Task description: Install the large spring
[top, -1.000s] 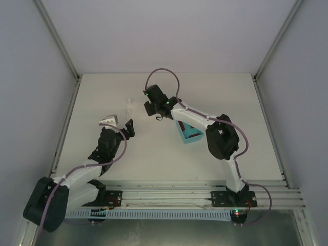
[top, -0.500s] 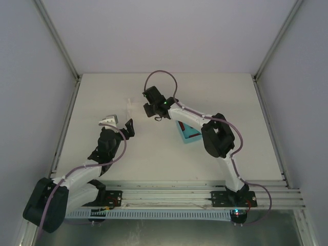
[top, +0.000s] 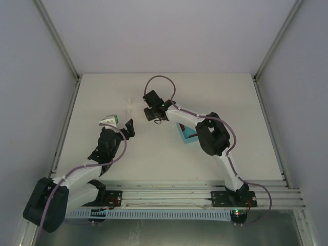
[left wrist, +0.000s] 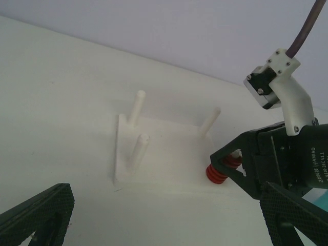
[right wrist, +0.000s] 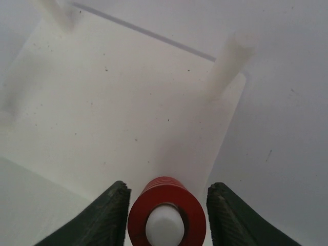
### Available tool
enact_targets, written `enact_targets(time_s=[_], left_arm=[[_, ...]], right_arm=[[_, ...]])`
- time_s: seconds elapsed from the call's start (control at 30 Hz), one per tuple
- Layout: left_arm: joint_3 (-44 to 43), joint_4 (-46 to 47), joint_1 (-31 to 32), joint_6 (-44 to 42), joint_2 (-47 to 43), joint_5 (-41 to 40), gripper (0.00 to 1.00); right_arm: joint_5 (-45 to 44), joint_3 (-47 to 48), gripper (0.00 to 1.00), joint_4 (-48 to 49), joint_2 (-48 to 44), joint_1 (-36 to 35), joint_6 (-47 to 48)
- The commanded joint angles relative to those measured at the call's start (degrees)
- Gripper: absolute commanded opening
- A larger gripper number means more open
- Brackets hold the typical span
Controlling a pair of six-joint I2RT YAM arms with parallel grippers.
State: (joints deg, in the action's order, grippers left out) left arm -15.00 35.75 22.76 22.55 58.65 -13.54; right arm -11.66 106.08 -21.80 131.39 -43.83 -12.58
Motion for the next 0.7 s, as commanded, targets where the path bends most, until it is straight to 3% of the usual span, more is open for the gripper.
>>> enact_targets(time_s=[0.0,0.3,0.67], left_arm=[[-0.29,0.75,-0.18,-0.62,0.72,0.27,0.99],[-1.16,1.70,-0.10,-1.34,2.29,4.72,0.99],[-2.15,8.56,1.85,-3.32,6.49,19.03,0.99]], right_arm=[[0.94,1.34,0.49,-0.63,-2.71,0.72,-1.12],[3.06,-11.02,0.62,-0.68,-17.67,1.73,-1.46],[-1.58,-27.88,0.59,-9.77,-35.48,6.53,-2.63]])
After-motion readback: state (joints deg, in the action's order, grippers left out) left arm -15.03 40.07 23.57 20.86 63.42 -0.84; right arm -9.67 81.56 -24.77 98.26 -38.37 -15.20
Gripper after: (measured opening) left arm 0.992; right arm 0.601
